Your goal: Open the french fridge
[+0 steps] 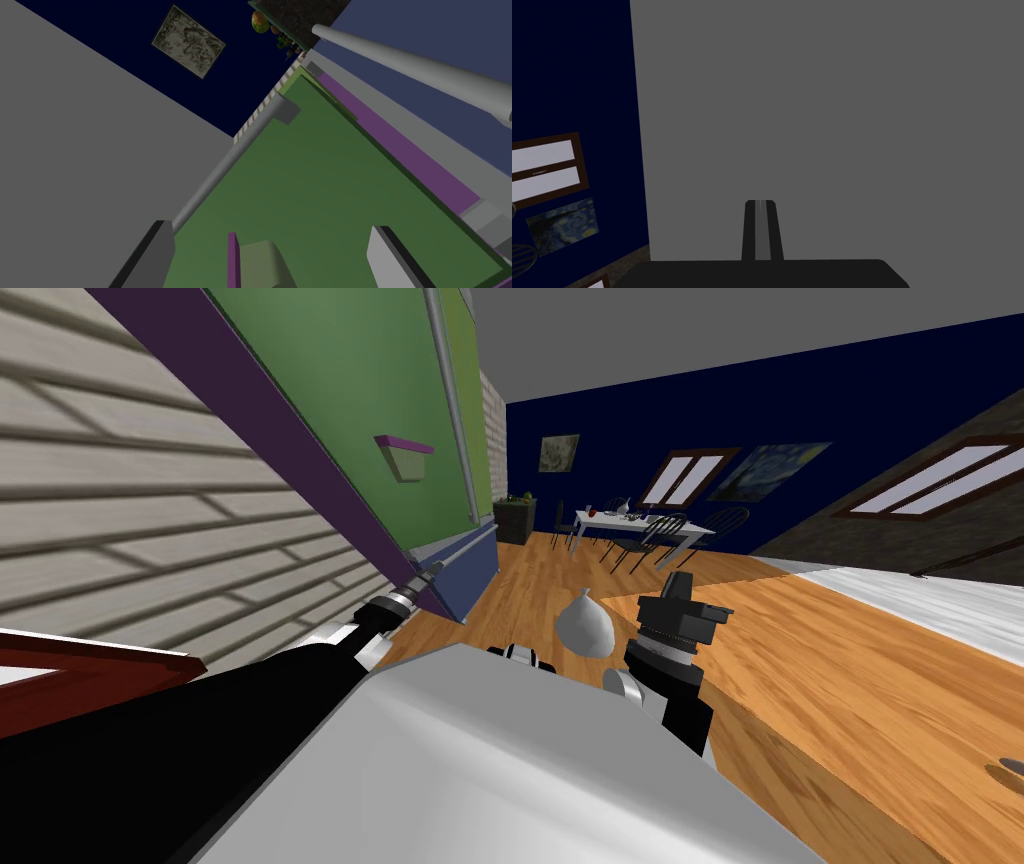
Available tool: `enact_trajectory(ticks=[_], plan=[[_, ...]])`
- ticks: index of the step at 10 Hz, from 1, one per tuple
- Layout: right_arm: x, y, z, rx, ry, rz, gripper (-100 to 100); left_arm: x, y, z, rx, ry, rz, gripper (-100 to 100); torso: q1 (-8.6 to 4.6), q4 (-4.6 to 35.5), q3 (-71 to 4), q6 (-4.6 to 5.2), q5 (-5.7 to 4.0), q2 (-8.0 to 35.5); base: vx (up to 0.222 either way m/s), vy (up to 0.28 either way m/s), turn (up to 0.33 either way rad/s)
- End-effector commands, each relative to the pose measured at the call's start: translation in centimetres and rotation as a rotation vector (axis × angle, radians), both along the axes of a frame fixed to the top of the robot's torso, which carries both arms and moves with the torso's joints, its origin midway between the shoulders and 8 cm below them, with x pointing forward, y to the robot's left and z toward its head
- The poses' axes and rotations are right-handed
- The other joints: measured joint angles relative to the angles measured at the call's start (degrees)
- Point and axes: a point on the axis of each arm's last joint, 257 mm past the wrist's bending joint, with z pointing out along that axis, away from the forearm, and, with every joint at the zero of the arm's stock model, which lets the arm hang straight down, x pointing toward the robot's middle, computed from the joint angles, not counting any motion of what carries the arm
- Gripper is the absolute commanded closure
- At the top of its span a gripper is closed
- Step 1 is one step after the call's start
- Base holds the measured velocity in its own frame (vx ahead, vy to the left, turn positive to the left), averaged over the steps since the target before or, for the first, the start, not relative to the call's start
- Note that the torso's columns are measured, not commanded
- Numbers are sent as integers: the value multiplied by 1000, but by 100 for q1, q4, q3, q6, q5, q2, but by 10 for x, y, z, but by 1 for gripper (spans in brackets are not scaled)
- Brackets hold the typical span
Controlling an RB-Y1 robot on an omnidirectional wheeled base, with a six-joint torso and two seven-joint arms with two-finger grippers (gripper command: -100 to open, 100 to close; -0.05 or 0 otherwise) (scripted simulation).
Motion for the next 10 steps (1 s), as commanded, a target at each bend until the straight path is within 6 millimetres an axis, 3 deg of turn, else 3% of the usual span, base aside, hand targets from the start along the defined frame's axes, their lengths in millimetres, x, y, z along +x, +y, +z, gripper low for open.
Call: enact_trajectory(ticks=[1,4,5,10], plan=[[0,0,0,0,0,0,0,0,-18,16,11,-25,-35,-100,2,0,0,-1,1,1,-4,-23,-1],[0,0,0,0,0,0,0,-2,-12,16,13,-18,-26,-100,-24,-6,-14,0,-8,-24,42,3,-4],[0,0,0,0,0,0,0,-2,-12,17,12,-19,-26,100,-30,-5,-10,0,-9,-12,7,2,0],[0,0,0,-1,0,0,0,4,-53,21,12,-26,-177,100,-2,1,1,-1,0,-3,-210,199,-110]])
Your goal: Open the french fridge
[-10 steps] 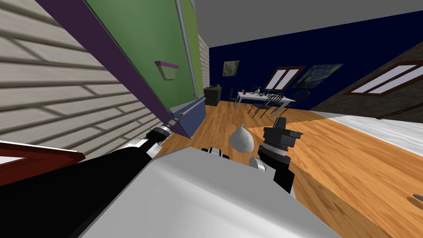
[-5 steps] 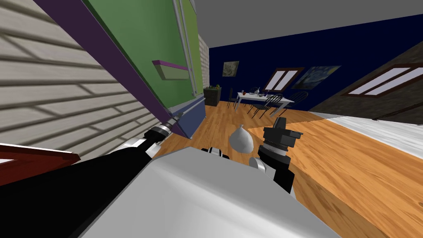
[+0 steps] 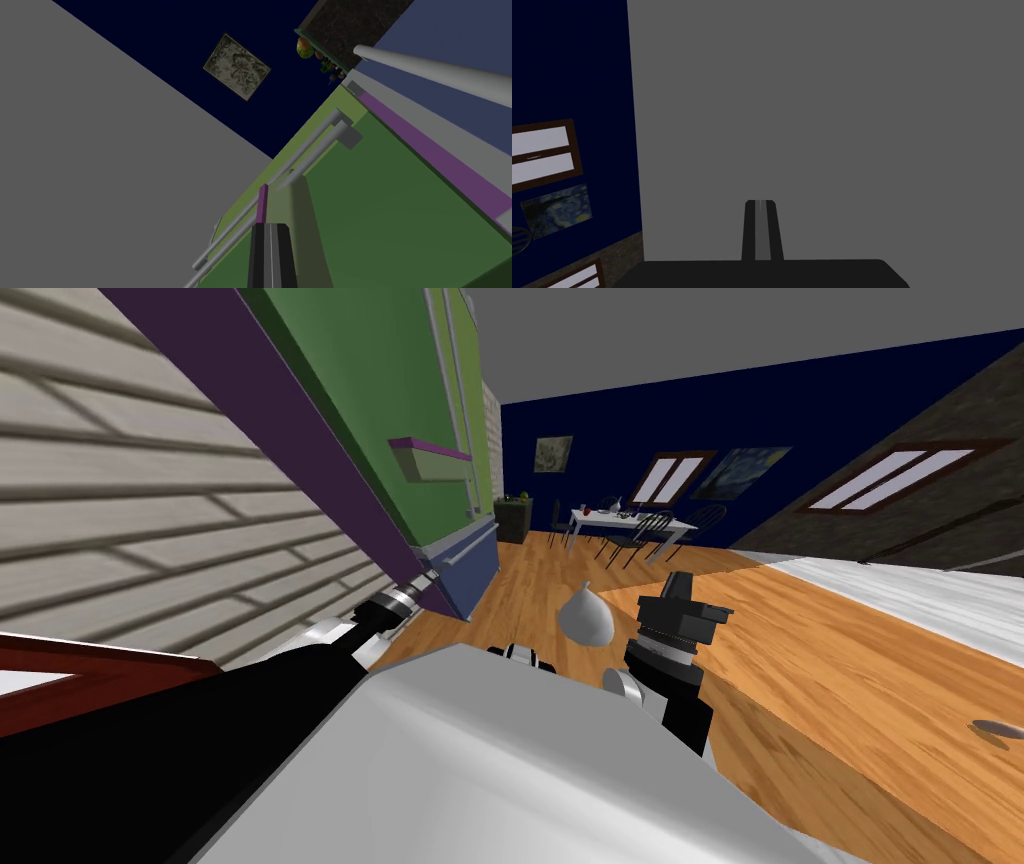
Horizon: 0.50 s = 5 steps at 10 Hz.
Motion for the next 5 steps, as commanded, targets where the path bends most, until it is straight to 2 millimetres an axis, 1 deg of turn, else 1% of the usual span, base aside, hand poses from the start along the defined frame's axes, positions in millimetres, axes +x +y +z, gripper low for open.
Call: enact_trajectory(ticks=[1,2,4,5], plan=[[0,0,0,0,0,0,0,2,-19,2,0,-2,-67,100,-22,-10,-21,1,-6,-27,-168,190,-99],[0,0,0,0,0,0,0,2,-26,3,0,-2,-92,100,-49,-12,-24,2,-14,-32,-201,180,-85],[0,0,0,0,0,0,0,2,-39,4,-2,-2,-142,100,-44,1,3,1,-14,8,-217,153,-107],[0,0,0,0,0,0,0,3,-34,3,0,-2,-125,100,-39,2,4,0,-12,9,-94,64,-21]])
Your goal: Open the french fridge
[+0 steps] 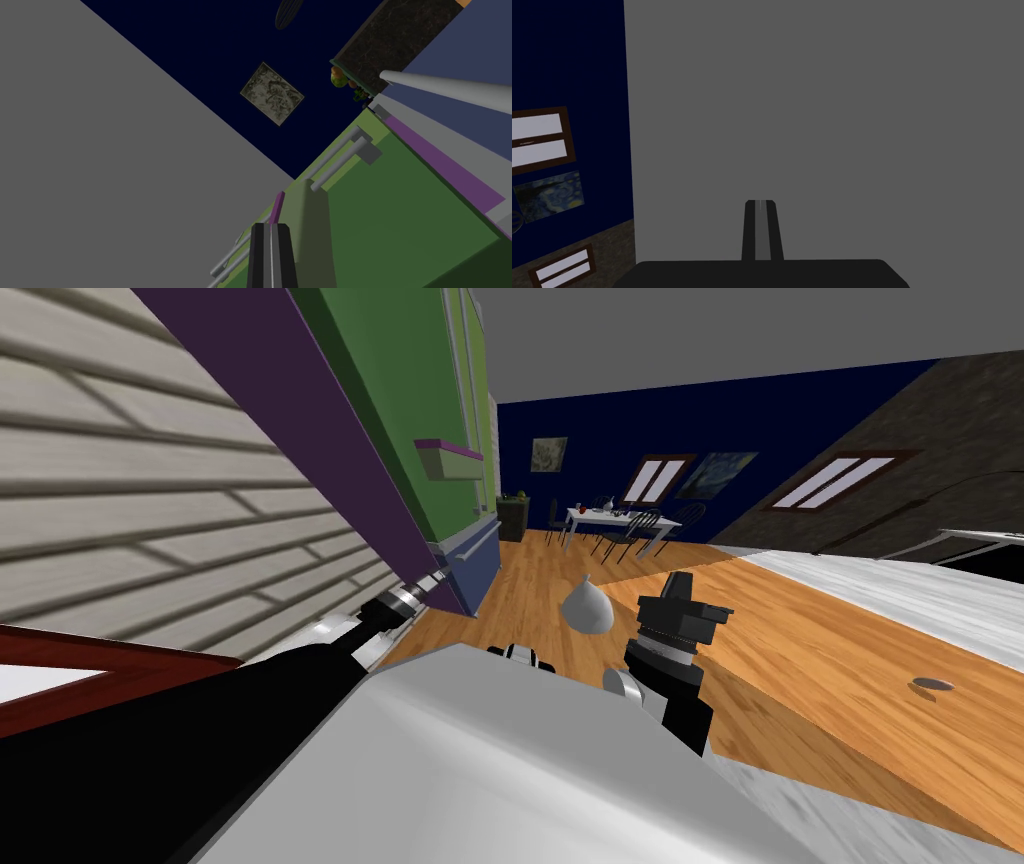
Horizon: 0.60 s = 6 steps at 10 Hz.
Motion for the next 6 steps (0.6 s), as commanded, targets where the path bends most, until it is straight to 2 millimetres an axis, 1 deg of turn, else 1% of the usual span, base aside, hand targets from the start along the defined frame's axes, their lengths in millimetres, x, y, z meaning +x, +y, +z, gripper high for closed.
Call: enact_trajectory(ticks=[1,4,6], plan=[[0,0,0,0,0,0,0,3,15,-9,7,18,27,-100,-16,-9,-20,-1,-3,-35,-11,19,-45],[0,0,0,0,0,0,0,10,50,-26,28,50,98,-100,10,-12,-24,2,3,-35,41,18,-79],[0,0,0,0,0,0,0,15,73,-32,44,61,144,-100,15,-2,-4,1,5,-5,58,28,-125]])
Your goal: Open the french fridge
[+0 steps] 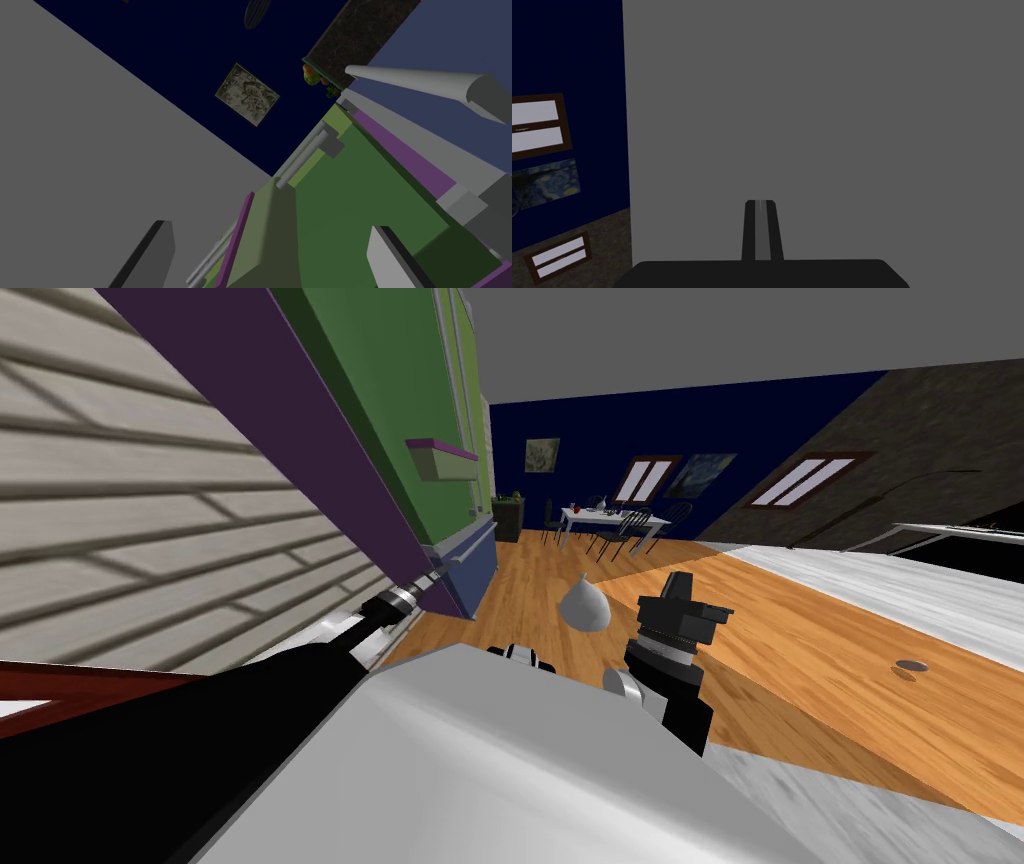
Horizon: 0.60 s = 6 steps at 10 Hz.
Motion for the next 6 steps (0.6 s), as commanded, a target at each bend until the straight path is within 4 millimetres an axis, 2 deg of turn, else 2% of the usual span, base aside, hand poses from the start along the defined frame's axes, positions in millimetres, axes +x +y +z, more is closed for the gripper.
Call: enact_trajectory(ticks=[1,5,6], plan=[[0,0,0,0,0,0,0,7,31,-6,22,13,61,-100,-1,1,1,0,-1,2,58,40,-128],[0,0,0,0,0,0,0,17,72,-1,56,8,146,-100,-4,-2,-4,0,-1,-6,64,49,-144],[0,0,0,0,0,0,0,23,90,7,72,-4,185,-100,-6,-3,-7,1,-3,-9,103,87,-303]])
